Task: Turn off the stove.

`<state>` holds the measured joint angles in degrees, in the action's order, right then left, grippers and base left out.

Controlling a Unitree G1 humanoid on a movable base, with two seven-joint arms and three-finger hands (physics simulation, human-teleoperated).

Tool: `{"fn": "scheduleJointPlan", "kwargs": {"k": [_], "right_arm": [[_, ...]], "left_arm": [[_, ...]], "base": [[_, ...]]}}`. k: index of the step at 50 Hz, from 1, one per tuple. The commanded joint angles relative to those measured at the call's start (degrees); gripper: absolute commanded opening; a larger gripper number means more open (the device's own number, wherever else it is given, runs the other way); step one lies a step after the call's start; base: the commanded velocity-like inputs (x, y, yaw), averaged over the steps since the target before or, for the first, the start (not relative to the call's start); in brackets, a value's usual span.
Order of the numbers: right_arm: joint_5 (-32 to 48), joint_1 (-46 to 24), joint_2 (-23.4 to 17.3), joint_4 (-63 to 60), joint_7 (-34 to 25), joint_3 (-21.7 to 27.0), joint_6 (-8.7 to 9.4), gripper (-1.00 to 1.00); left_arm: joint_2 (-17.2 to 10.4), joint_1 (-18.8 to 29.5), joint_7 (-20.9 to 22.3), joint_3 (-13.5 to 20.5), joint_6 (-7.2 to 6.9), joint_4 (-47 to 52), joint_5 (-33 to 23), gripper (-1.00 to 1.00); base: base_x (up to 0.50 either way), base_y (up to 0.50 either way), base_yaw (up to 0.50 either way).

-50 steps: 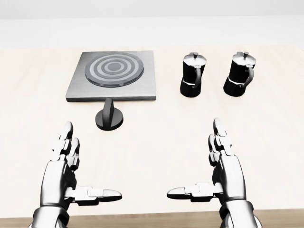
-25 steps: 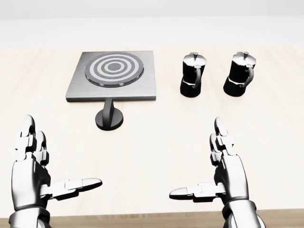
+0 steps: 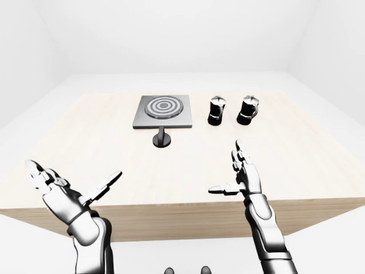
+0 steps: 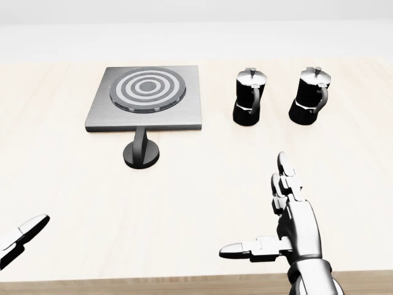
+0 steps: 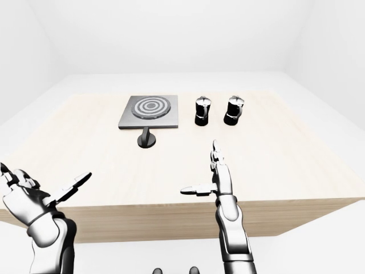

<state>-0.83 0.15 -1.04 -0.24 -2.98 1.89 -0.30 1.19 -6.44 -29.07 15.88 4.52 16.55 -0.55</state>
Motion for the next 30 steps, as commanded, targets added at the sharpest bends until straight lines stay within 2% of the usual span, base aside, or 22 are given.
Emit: {"fn": "scheduleJointPlan", "kwargs": {"k": [1,2,6,7,13,20,30], "right_arm": [[-0.1,0.0,0.0,0.2,-0.1,0.1,0.07,1.00],[-0.2,-0.1,0.0,0.6,-0.1,0.2,-0.29,1.00],[-0.1,0.2,0.0,-0.3,-0.1,0.0,0.35,1.00],[-0.2,0.0,0.0,0.4,-0.2,0.1,-0.25,1.00],[-0.3,0.4,0.0,-0.6,-0.4,0.0,-0.11,1.00],[-0.1,0.4,0.1,-0.4,-0.5,-0.2,-0.39,1.00],[0.8,-0.3,0.0,0.4,-0.3,-0.4,0.38,1.00]], "left_arm": [[1.5,-3.3,-0.9,6.2,0.48,3.2,1.2,1.00],[1.9,-4.0,-0.9,6.8,0.48,3.6,1.6,1.00],[3.1,-5.5,-0.9,8.7,0.48,3.6,0.3,1.00],[3.4,-5.8,-0.9,9.7,0.48,3.4,1.2,1.00],[3.8,-6.2,-0.9,11.6,0.48,4.3,3.7,1.00],[3.5,-5.2,-0.9,11.1,0.48,2.7,3.2,1.00],[3.1,-5.0,-0.9,10.9,0.48,2.5,3.6,1.00]], "base": [[0.00,0.00,0.00],[0.00,0.00,0.00],[0.00,0.00,0.00],[0.00,0.00,0.00],[0.00,0.00,0.00],[0.00,0.00,0.00],[0.00,0.00,0.00]]}}
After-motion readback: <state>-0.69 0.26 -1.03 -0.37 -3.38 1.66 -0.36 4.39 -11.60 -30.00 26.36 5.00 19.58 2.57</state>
